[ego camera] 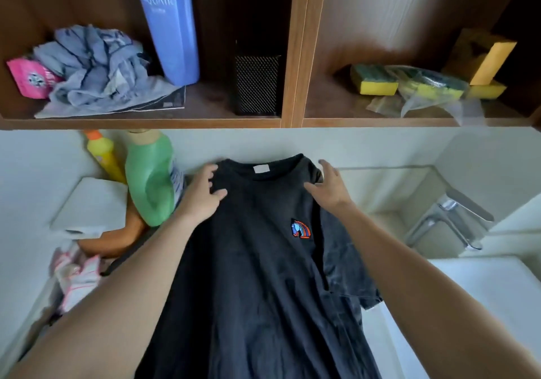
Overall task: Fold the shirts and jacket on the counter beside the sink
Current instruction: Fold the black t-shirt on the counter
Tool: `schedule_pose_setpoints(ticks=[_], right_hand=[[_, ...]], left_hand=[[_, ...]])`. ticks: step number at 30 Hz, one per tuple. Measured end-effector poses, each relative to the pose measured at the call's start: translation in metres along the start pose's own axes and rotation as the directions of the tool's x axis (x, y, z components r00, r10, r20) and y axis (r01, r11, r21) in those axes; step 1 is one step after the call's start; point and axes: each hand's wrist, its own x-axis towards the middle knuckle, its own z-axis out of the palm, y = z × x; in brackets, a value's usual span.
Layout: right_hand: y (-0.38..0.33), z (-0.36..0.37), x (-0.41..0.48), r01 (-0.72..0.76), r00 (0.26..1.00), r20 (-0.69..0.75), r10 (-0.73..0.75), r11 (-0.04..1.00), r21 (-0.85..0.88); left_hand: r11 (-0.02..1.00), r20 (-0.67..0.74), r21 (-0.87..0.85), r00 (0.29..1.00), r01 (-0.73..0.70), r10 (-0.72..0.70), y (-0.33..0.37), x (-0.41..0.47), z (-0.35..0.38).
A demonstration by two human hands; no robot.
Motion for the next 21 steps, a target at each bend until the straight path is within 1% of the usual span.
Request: schedule_pose_setpoints(ticks=[2, 3, 4, 6, 7, 8, 11, 14, 15, 17, 19, 21], right_hand=[[0.028, 0.014, -0.006, -0.049, 0.997, 0.055, 0.055, 0.993, -0.107], [0.041, 0.018, -0.010, -0.077, 0.994, 0.072, 0.086, 0.989, -0.124], [0.054, 0.020, -0.013, -0.113, 0.990, 0.072, 0.122, 0.986, -0.126], [0.080, 0.019, -0.019, -0.216, 0.973, 0.050, 0.226, 0.965, -0.149], [0.091, 0.017, -0.023, -0.269, 0.958, 0.055, 0.283, 0.946, -0.181], [0.102, 0.017, -0.027, -0.318, 0.938, 0.068, 0.339, 0.923, -0.216], [0.128, 0.016, -0.031, -0.420, 0.879, 0.101, 0.466, 0.857, -0.300], [0.141, 0.002, -0.026, -0.435, 0.873, 0.013, 0.488, 0.789, -0.433], [0.145, -0.003, -0.024, -0.425, 0.877, 0.007, 0.480, 0.783, -0.454], [0.150, -0.010, -0.022, -0.365, 0.891, 0.087, 0.445, 0.818, -0.444], [0.151, -0.011, -0.028, -0.315, 0.899, 0.181, 0.399, 0.875, -0.368], [0.148, -0.011, -0.035, -0.270, 0.927, 0.177, 0.331, 0.915, -0.298]], left_hand=[[0.988, 0.191, 0.149, 0.981, -0.051, 0.022, -0.030, -0.014, 0.030], [0.971, 0.274, 0.230, 0.962, -0.064, -0.001, -0.044, -0.018, 0.043], [0.941, 0.337, 0.330, 0.940, -0.074, -0.044, -0.058, -0.022, 0.054], [0.838, 0.423, 0.536, 0.891, -0.097, -0.167, -0.083, -0.024, 0.074], [0.791, 0.438, 0.603, 0.872, -0.106, -0.217, -0.092, -0.026, 0.080], [0.766, 0.445, 0.633, 0.862, -0.110, -0.244, -0.099, -0.026, 0.086], [0.746, 0.439, 0.658, 0.856, -0.100, -0.273, -0.110, -0.020, 0.096], [0.739, 0.443, 0.667, 0.850, -0.100, -0.286, -0.112, -0.010, 0.099], [0.739, 0.440, 0.666, 0.852, -0.099, -0.283, -0.113, -0.010, 0.099], [0.740, 0.427, 0.666, 0.862, -0.095, -0.273, -0.113, -0.013, 0.099], [0.731, 0.401, 0.678, 0.874, -0.081, -0.275, -0.109, -0.017, 0.099], [0.730, 0.360, 0.683, 0.886, -0.037, -0.292, -0.097, -0.018, 0.102]])
